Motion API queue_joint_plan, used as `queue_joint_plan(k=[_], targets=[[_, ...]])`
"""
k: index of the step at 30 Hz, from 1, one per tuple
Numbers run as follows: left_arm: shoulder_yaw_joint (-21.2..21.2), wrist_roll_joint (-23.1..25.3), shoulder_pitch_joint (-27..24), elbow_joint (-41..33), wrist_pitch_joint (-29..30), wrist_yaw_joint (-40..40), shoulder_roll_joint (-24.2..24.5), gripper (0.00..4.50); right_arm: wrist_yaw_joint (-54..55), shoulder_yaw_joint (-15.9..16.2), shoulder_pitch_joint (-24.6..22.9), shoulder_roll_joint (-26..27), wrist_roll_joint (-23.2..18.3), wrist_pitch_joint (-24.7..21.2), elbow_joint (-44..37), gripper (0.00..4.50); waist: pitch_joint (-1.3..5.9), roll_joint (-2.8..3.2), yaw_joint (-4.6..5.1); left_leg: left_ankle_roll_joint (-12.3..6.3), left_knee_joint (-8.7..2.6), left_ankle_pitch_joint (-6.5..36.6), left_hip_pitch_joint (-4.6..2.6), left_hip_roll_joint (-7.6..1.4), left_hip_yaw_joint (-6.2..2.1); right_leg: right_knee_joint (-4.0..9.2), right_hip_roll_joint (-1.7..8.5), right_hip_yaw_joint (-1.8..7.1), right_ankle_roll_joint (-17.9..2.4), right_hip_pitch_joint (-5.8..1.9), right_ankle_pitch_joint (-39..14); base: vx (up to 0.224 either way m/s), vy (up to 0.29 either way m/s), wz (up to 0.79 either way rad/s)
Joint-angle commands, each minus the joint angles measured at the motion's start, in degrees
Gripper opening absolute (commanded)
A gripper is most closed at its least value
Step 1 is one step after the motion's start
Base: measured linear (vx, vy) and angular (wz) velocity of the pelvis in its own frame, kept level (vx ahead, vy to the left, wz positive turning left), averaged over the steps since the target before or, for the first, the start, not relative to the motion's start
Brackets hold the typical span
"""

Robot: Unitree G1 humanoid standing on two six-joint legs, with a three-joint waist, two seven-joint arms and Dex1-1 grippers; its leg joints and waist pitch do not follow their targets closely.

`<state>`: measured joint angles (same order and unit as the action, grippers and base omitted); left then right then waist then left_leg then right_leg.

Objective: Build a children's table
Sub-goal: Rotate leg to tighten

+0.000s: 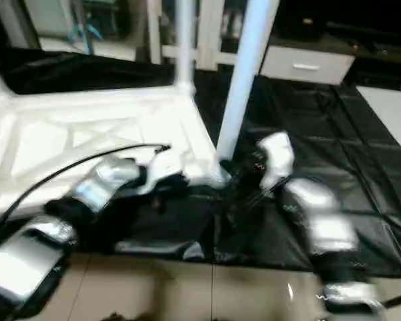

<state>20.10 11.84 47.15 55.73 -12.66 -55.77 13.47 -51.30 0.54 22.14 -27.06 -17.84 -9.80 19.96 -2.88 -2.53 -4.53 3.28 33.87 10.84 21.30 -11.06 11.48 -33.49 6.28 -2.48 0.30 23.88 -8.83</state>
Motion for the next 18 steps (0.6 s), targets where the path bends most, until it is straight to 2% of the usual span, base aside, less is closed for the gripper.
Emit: queue_joint_plan(k=[1, 2, 4, 5, 7, 9, 11, 13, 14, 17, 18], targets=[[1.81, -1.58, -2.86, -2.26, -1.64, -6.77, 0.79, 0.00, -8.38, 2.41, -1.83, -3.93, -0.81, -2.28, -4.09, 3.90, 3.65, -0.70, -0.43, -5.57, -4.22, 12.39, -0.91, -2.35, -0.75, 2.95, 2.13, 1.40, -12.93, -2.96, -10.67, 0.000, 0.000, 0.00], [1.76, -2.06, -3.48, -2.96, -1.63, -8.53, 1.32, 0.00, -10.41, 2.92, -2.48, -5.54, -1.10, -3.25, -5.30, 4.08, 3.52, -0.66, -0.52, -5.66, -4.25, 12.36, -0.88, -2.33, -0.63, 3.02, 2.10, 1.45, -13.30, -2.71, -10.48, 0.000, 0.000, 0.00], [1.88, -3.95, -5.69, -6.35, -1.22, -14.65, 2.93, 0.00, -15.43, 5.23, -3.75, -9.72, -0.25, -4.28, -6.98, 4.23, 3.48, -0.86, -0.59, -5.36, -4.29, 12.97, -0.81, -2.38, -0.64, 3.03, 2.14, 1.45, -13.26, -2.76, -11.43, 0.000, 0.000, 0.00], [1.88, -3.95, -5.69, -6.35, -1.22, -14.65, 2.93, 0.00, -15.43, 5.23, -3.75, -9.72, -0.25, -4.28, -6.98, 4.34, 3.46, -0.63, -0.68, -5.03, -4.37, 13.26, -0.88, -2.46, -0.69, 3.07, 2.24, 1.46, -13.21, -2.76, -12.16, 0.000, 0.000, 0.00], [2.55, -5.29, -7.17, -9.04, -1.33, -18.96, 4.38, 0.00, -18.42, 6.85, -3.79, -10.64, -0.35, -5.07, -7.53, 4.44, 3.33, -0.67, -0.64, -3.78, -4.52, 15.37, -0.92, -2.50, -0.62, 3.39, 2.22, 1.47, -12.56, -2.50, -15.78, 0.000, 0.000, 0.00], [2.75, -5.47, -7.44, -9.64, -1.32, -19.97, 4.81, 0.00, -19.09, 7.30, -3.70, -10.56, -0.61, -5.53, -7.91, 4.44, 3.29, -0.53, -0.68, -2.96, -4.62, 16.40, -1.03, -2.57, -0.61, 3.51, 2.15, 1.50, -12.00, -2.33, -17.49, 0.000, 0.000, 0.00], [3.29, -5.23, -7.74, -10.64, -1.04, -21.71, 5.68, 0.00, -18.80, 8.72, -2.65, -8.72, 0.74, -3.53, -7.05, 4.44, 3.29, -0.27, -0.69, -1.75, -4.68, 17.83, -1.34, -2.56, -0.57, 3.72, 2.15, 1.58, -11.63, -1.84, -18.47, 0.000, 0.000, 0.00], [3.56, -5.43, -7.93, -11.61, -0.20, -22.99, 5.98, 0.00, -18.23, 9.77, -0.97, -6.09, 1.61, -2.20, -4.88, 4.44, 3.35, -0.43, -0.28, -1.04, -4.83, 18.11, -0.80, -2.36, -0.81, 3.55, 2.18, 1.50, -11.12, -2.12, -19.14, 0.000, 0.000, 0.00], [3.51, -5.58, -8.03, -12.23, 0.03, -23.27, 6.00, 0.00, -18.61, 10.52, -0.01, -5.01, 1.94, -1.79, -3.64, 4.44, 3.39, -0.44, -0.45, -0.91, -4.73, 18.38, -1.26, -2.44, -0.72, 3.65, 2.21, 1.59, -11.07, -1.73, -19.20, 0.000, 0.000, 0.00], [3.27, -5.56, -8.21, -13.26, 0.69, -23.45, 6.01, 0.00, -19.53, 12.15, 1.62, -3.86, 3.17, -0.69, -1.23, 4.44, 3.50, -0.44, -0.70, -0.92, -4.61, 16.60, -1.40, -2.47, -0.60, 3.24, 2.11, 1.65, -11.94, -1.73, -16.40, 0.000, 0.000, 0.00], [3.20, -5.55, -8.21, -13.33, 0.94, -23.39, 5.98, 0.00, -19.67, 12.52, 2.06, -3.54, 3.62, -0.19, -0.37, 4.44, 3.52, -0.73, -0.67, -1.05, -4.55, 16.16, -1.30, -2.47, -0.55, 3.11, 2.08, 1.62, -12.23, -1.77, -15.53, 0.000, 0.000, 0.00]])
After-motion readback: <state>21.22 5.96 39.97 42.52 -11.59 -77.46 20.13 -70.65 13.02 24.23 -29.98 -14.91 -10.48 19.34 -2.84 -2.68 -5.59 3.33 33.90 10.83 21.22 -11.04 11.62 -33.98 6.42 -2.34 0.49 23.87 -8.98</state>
